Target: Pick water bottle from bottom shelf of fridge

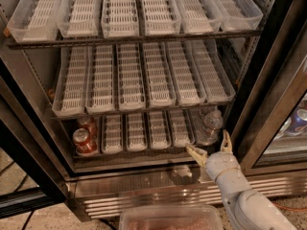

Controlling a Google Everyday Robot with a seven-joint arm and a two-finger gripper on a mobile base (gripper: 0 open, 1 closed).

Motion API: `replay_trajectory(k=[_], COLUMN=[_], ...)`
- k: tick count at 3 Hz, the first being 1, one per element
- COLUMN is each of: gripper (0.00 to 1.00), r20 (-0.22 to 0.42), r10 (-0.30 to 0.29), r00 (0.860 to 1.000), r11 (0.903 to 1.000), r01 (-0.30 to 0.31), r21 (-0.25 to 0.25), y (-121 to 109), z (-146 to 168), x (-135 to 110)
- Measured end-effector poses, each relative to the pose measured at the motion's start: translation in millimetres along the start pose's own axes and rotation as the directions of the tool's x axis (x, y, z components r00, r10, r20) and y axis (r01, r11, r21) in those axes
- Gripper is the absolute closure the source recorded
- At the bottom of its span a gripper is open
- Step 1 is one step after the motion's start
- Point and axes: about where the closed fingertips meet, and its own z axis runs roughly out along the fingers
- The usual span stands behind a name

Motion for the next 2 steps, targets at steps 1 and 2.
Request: replay_trajectory(k=[1, 2], gripper=[0.16, 0.15], r20=[0.000, -0.001], r10=[0.000, 0.001], r00=[1.000, 1.000], r11=[1.0000, 1.0000], r01=[0.000, -0.001], r21=[0.000, 0.001], y=[0.0, 0.0], z=[0.0, 0.8], x=[0.0, 0.5])
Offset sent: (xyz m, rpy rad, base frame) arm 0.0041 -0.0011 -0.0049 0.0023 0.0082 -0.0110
